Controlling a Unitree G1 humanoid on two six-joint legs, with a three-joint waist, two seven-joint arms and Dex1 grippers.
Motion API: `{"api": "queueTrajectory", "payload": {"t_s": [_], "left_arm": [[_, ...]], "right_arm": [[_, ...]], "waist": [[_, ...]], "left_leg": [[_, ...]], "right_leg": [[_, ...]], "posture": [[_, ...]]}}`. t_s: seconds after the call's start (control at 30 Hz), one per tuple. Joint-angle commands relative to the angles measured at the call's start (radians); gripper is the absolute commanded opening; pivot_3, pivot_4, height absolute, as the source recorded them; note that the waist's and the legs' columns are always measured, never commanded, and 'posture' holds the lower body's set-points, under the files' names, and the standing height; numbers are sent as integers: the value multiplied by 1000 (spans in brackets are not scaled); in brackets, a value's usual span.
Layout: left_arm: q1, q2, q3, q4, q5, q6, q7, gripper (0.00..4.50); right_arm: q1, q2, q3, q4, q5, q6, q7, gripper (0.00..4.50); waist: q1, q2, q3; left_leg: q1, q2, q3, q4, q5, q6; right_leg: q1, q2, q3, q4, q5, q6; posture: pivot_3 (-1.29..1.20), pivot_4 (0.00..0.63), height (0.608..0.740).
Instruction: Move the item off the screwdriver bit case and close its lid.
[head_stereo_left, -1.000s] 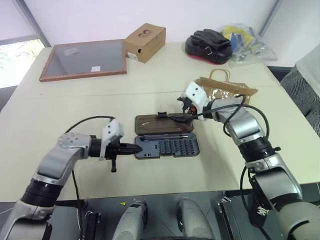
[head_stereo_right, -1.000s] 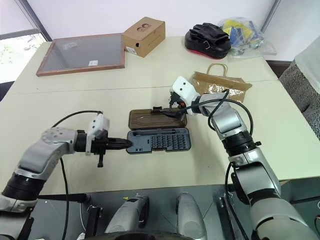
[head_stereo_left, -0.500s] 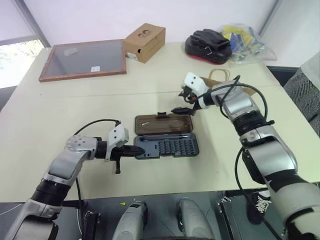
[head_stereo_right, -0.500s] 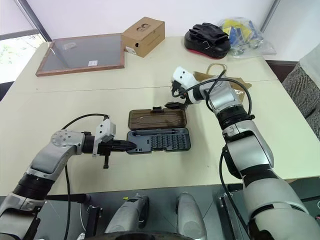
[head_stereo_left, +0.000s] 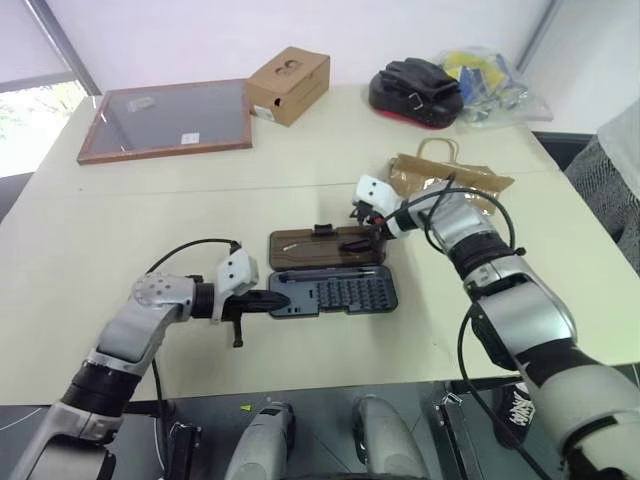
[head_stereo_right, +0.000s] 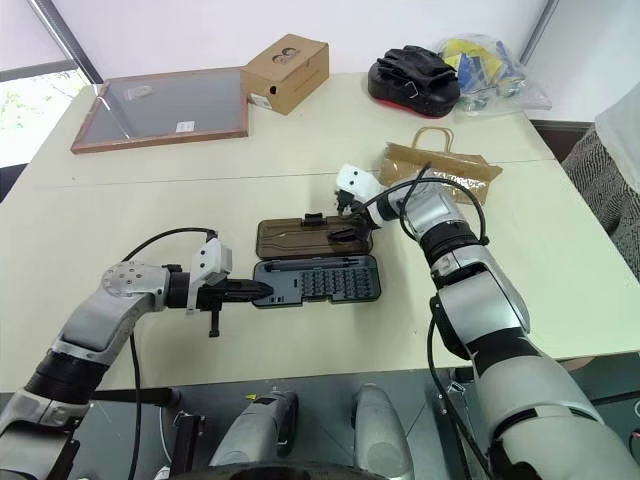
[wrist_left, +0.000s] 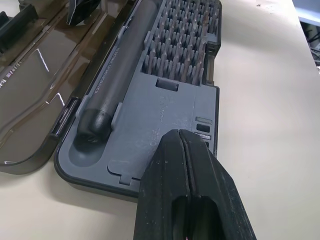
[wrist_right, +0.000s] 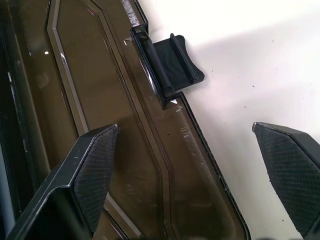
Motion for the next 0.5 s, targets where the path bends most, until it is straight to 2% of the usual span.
{"api": "queueTrajectory", "payload": {"t_s": [0.03,0.1,0.3,0.5], "left_arm": [[12,5,5,-13,13,4,16,0],[11,3,4,-14,13,4,20,0],[16,2,4,-23,13,4,35,0],[26,1,11,-30,15,0,49,0]], "right_arm": [[-20,14,-15,7,-10,-17,-3,3977],[-21,18,-16,14,-13,-16,-4,3201],[-17,30,-14,40,-34,-30,-7,41],[-15,39,-13,58,-65,-58,0,9]], "waist": [[0,0,0],[-1,0,0],[0,0,-1],[-16,0,-2]], "left_leg": [[0,0,0,0,0,0],[1,0,0,0,0,0],[1,0,0,0,0,0],[6,1,0,-1,0,0]], "right_leg": [[0,0,0,0,0,0],[0,0,0,0,0,0],[1,0,0,0,0,0],[4,2,1,1,1,-1]], "posture": [[0,150,740],[0,150,740],[0,150,740],[0,150,740]]}}
